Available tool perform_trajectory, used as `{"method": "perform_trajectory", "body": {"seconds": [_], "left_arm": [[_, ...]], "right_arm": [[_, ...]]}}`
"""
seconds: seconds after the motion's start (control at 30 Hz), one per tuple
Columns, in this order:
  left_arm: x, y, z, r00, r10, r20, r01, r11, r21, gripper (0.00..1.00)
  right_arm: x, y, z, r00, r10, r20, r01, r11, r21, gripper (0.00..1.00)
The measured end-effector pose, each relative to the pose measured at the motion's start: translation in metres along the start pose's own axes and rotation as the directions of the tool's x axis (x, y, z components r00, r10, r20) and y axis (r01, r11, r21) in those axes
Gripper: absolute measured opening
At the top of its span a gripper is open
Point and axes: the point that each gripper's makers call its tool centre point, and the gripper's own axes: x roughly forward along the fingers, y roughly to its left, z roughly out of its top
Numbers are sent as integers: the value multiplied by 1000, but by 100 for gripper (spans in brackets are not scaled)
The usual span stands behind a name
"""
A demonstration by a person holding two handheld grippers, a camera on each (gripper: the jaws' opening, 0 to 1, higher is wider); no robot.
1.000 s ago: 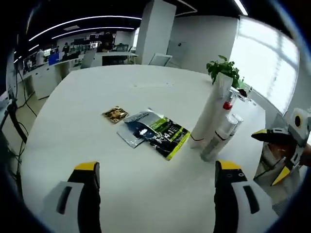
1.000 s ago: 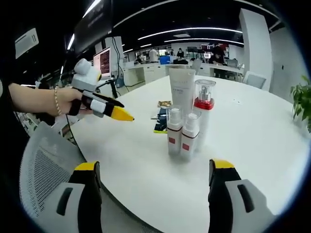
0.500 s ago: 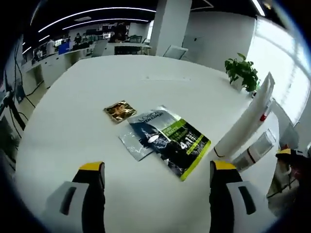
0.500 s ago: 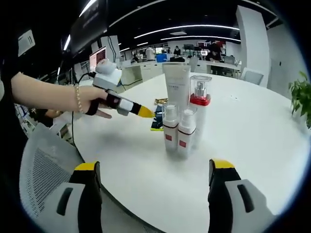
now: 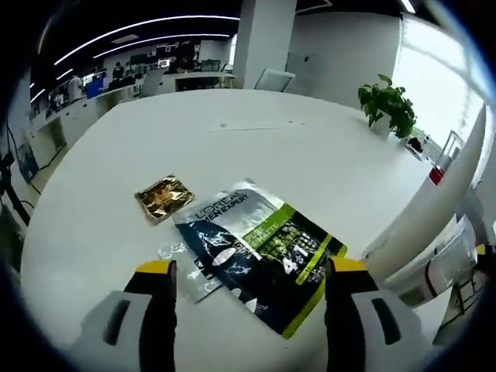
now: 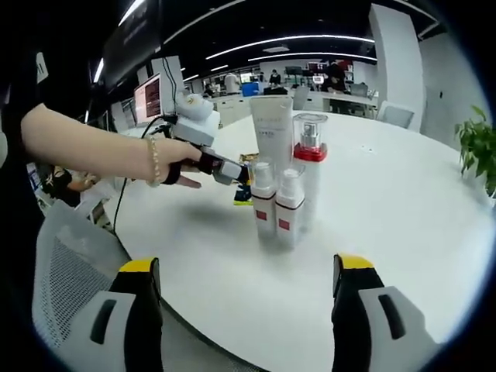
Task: Arrange the skincare products in the storage area until every visible bottle or jar stands upright without overlapping.
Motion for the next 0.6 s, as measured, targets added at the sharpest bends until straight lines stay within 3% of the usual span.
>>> {"method": "perform_trajectory", "body": {"seconds": [0.13, 0.27, 0.47, 0.6], "left_arm": [[4, -4, -4, 1000, -3, -20, 4, 1000, 20, 68], [13, 7, -4, 999, 11, -33, -7, 992, 125, 66], [17, 9, 2, 999, -39, -15, 41, 982, 182, 73], [17, 13, 4, 997, -79, -25, 82, 975, 209, 67]], "right_arm": [[0, -1, -1, 1000, -5, -5, 5, 1000, 5, 92], [0, -2, -2, 1000, -10, -11, 10, 1000, 9, 92], [0, -3, -4, 1000, -14, -19, 14, 1000, 12, 92], [0, -4, -4, 1000, -16, -21, 16, 1000, 15, 92]]}}
